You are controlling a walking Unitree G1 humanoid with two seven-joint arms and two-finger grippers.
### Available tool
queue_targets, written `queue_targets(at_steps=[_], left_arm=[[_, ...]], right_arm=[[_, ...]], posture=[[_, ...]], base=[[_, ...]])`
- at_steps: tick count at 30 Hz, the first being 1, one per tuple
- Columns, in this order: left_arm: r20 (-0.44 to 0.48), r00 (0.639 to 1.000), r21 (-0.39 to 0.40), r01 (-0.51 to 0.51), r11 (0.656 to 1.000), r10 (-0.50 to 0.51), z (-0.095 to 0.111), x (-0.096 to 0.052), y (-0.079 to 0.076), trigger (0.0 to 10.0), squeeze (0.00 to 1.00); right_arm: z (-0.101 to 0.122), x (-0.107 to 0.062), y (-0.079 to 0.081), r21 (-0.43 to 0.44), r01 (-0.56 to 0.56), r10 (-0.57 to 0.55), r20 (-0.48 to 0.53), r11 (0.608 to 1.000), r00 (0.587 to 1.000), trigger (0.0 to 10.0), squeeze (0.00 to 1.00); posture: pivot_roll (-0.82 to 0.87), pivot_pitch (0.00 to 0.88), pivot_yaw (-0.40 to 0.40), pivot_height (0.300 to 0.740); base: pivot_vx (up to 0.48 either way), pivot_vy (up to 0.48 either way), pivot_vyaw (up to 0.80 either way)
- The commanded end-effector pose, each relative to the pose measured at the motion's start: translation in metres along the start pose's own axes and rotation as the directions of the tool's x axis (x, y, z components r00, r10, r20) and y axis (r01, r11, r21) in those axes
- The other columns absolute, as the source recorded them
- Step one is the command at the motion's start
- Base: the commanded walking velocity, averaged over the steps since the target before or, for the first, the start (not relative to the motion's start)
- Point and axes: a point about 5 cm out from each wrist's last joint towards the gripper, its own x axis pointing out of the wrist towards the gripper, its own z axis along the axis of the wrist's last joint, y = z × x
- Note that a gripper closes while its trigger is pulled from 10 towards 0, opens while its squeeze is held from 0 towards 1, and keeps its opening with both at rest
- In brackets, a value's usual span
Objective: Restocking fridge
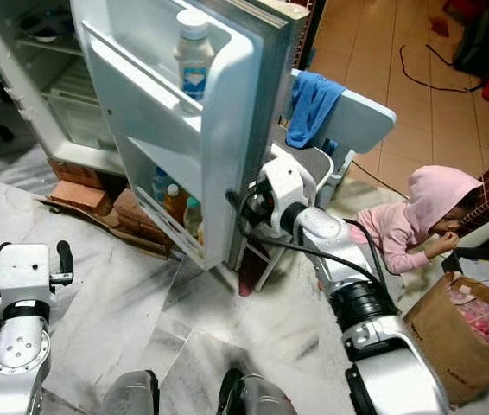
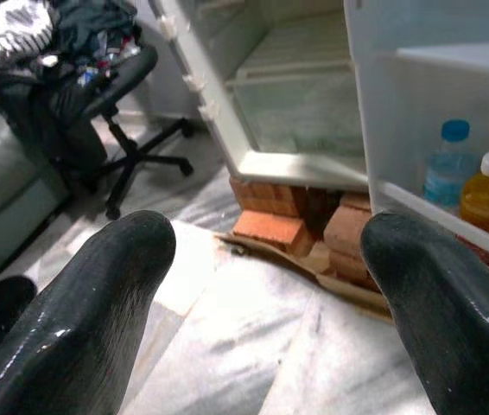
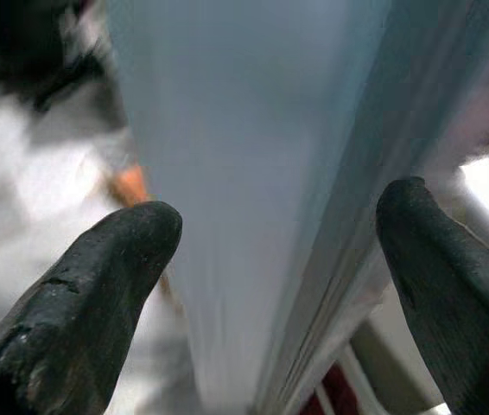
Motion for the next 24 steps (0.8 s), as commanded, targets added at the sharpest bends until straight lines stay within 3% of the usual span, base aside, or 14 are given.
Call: queue_targets(at_steps=[1, 4, 9, 13, 16, 17, 21, 24], left_arm=[[0.030, 0.999, -0.011, 0.019, 1.000, -0.018, 0.006, 0.000, -0.002, 10.0, 0.00], [0.038, 0.999, -0.019, 0.031, 0.999, -0.030, 0.006, 0.000, -0.003, 10.0, 0.00], [0.049, 0.995, -0.043, 0.085, 0.995, -0.083, 0.003, -0.008, -0.008, 10.0, 0.00], [0.049, 0.995, -0.066, 0.093, 0.994, -0.090, 0.000, -0.014, -0.009, 10.0, 0.00], [0.071, 0.995, -0.090, 0.069, 0.994, -0.063, 0.003, -0.016, -0.005, 10.0, 0.00], [0.076, 0.995, -0.088, 0.074, 0.993, -0.067, 0.002, -0.016, -0.003, 10.0, 0.00], [0.094, 0.992, -0.097, 0.089, 0.991, -0.080, 0.003, -0.013, -0.003, 10.0, 0.00], [0.109, 0.989, -0.105, 0.114, 0.988, -0.103, 0.005, -0.011, -0.008, 10.0, 0.00]], right_arm=[[0.000, -0.009, -0.011, 0.035, 0.124, -0.126, 0.048, 0.992, 0.991, 10.0, 0.00], [-0.003, -0.019, -0.012, 0.044, 0.171, -0.174, 0.076, 0.984, 0.982, 10.0, 0.00], [-0.017, -0.062, -0.003, 0.073, 0.249, -0.256, 0.102, 0.966, 0.961, 10.0, 0.00], [-0.021, -0.077, 0.002, 0.087, 0.291, -0.300, 0.131, 0.953, 0.945, 10.0, 0.00], [-0.027, -0.088, 0.001, 0.113, 0.353, -0.366, 0.122, 0.929, 0.923, 10.0, 0.00], [-0.031, -0.099, 0.000, 0.103, 0.404, -0.415, 0.123, 0.909, 0.902, 10.0, 0.00], [-0.042, -0.110, -0.001, 0.162, 0.478, -0.494, 0.074, 0.863, 0.866, 10.0, 0.00], [-0.040, -0.107, 0.003, 0.166, 0.465, -0.482, 0.080, 0.870, 0.873, 10.0, 0.00]], posture=[[0.21, 0.111, -0.071, 0.740], [0.20, 0.095, -0.062, 0.740], [0.18, 0.059, -0.064, 0.740], [0.18, 0.044, -0.070, 0.740], [0.17, 0.039, -0.072, 0.740], [0.17, 0.033, -0.071, 0.740], [0.15, 0.026, -0.060, 0.740], [0.14, 0.025, -0.059, 0.740]], base=[[0.000, 0.000, 0.00], [0.000, 0.000, 0.00], [0.000, 0.000, 0.00], [0.000, 0.000, 0.00], [0.000, 0.000, 0.00], [0.000, 0.000, 0.00], [0.068, 0.000, 0.00], [0.341, 0.000, 0.00]])
